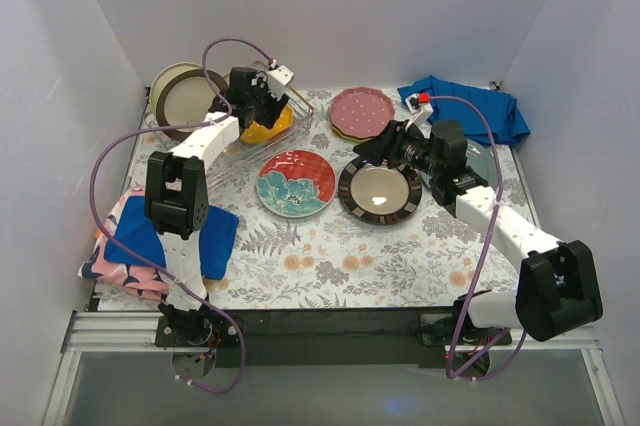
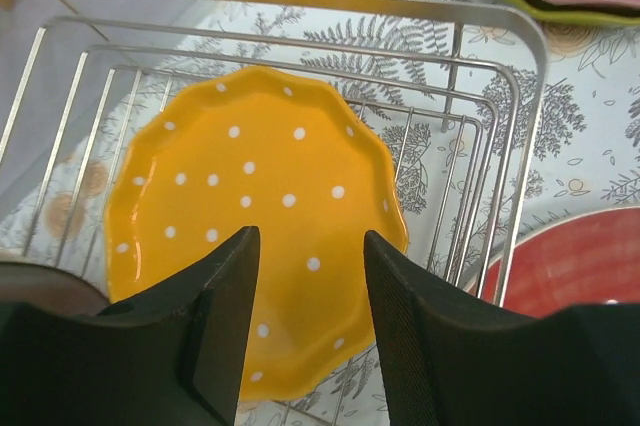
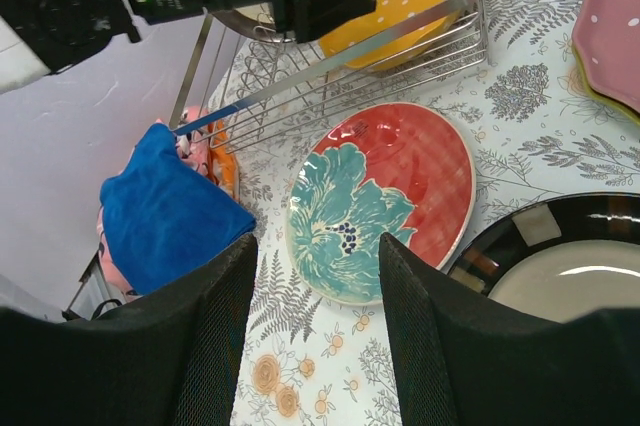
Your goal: Unload the plates from the dish rack
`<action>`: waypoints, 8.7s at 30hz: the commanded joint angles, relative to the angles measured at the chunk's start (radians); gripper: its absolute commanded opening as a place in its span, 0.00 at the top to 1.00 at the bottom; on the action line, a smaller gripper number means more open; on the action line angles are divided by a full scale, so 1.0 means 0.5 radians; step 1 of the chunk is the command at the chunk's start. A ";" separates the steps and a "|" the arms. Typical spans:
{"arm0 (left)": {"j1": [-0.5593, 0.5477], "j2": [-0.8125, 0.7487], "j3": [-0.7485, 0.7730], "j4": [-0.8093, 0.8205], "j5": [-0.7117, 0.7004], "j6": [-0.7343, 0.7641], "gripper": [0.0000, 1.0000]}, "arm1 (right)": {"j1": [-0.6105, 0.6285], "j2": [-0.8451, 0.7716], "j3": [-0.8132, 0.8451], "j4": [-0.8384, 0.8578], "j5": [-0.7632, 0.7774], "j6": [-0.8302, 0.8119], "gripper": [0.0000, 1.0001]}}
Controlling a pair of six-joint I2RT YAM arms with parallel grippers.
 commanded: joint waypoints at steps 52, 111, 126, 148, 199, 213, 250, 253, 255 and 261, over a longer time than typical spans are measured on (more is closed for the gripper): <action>-0.176 0.651 0.355 0.232 -0.344 -0.549 0.90 | 0.013 -0.112 -0.033 0.052 0.085 -0.065 0.42; -0.304 0.286 0.281 -0.014 -0.347 -0.067 1.00 | 0.016 -0.143 -0.036 0.037 0.085 -0.059 0.42; -0.311 0.169 0.358 -0.136 -0.381 -0.042 1.00 | 0.016 -0.158 -0.045 0.040 0.088 -0.053 0.42; -0.311 0.135 0.686 -0.391 -0.353 0.013 1.00 | 0.025 -0.128 -0.027 0.040 0.088 -0.040 0.42; -0.218 -0.052 0.069 0.039 -0.258 -0.616 1.00 | 0.335 1.854 1.707 -0.159 0.671 0.800 0.47; -0.218 0.000 0.247 -0.026 -0.215 -0.662 1.00 | 0.341 2.017 1.799 -0.334 0.776 0.699 0.74; -0.218 -0.027 -0.241 0.453 -0.577 -0.503 1.00 | 0.341 2.097 1.937 -0.267 0.539 0.932 0.60; -0.218 -0.018 -0.244 0.538 -0.608 -0.423 1.00 | 0.344 2.014 1.857 -0.233 0.558 0.929 0.59; -0.218 -0.030 -0.277 0.594 -0.571 -0.395 1.00 | 0.341 1.956 1.833 -0.221 0.564 0.917 0.57; -0.218 -0.061 -0.336 0.723 -0.589 -0.297 1.00 | 0.338 1.955 1.882 -0.199 0.539 0.948 0.55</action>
